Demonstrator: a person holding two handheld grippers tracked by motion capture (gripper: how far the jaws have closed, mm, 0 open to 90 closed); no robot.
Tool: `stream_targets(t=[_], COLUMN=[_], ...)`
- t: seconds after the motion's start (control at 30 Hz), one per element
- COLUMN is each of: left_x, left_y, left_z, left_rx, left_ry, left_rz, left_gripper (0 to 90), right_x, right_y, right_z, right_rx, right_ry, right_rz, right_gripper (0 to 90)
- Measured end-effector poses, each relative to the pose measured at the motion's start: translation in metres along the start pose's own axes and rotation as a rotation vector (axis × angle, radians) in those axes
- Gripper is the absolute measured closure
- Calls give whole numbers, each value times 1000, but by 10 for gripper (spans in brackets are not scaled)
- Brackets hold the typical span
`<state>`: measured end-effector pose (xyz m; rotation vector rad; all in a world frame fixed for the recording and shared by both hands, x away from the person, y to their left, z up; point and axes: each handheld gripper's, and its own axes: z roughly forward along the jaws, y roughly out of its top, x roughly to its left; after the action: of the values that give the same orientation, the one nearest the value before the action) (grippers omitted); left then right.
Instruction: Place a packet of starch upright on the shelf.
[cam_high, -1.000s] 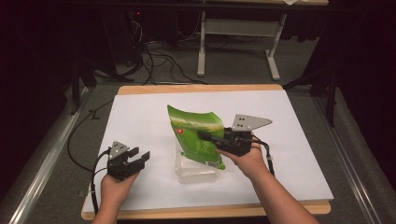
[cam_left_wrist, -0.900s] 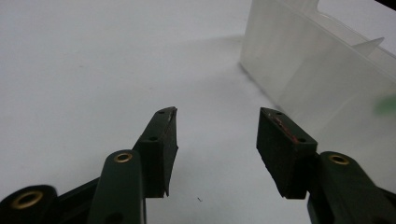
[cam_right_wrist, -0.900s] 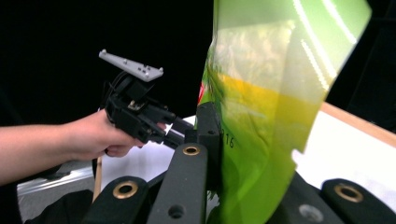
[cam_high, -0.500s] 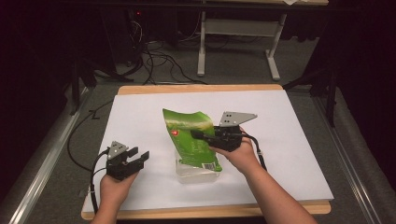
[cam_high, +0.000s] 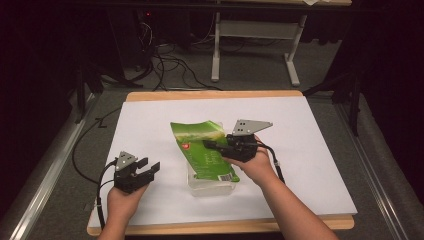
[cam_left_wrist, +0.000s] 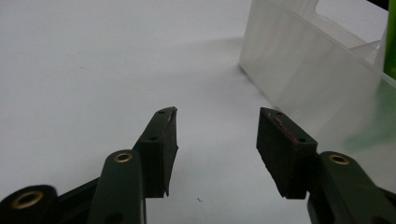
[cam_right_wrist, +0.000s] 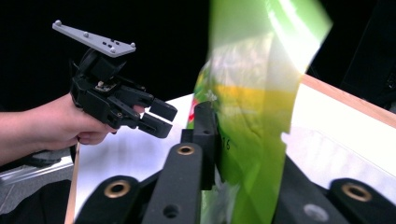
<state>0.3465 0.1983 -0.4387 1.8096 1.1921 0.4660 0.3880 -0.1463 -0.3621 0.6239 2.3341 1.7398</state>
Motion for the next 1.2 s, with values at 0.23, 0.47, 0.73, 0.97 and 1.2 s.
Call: stream_targets(t=[0.23,0.47,0.73,0.97,1.2], left_x=[0,-3,-7,-10,-17], left_y=[0,0,1,1,0], left_z=[0,1,2,3,7], left_rx=[-1,-2,-6,-5,8], left_ry=[-3,-2,-3,-7,-19], left_rz=[1,11,23,34,50], left_gripper=[484,485,486,487,490], right_x=[4,3,0,4,8], right_y=[-6,-13,-26,-34,-48], right_z=[-3,-15,-38,-53,-74], right_rx=[-5,-12,-18,-9,0], right_ry=[-22,-81,-125,-154,-212], right_rz=[5,23,45,45,68], right_gripper=[755,687,667,669,676])
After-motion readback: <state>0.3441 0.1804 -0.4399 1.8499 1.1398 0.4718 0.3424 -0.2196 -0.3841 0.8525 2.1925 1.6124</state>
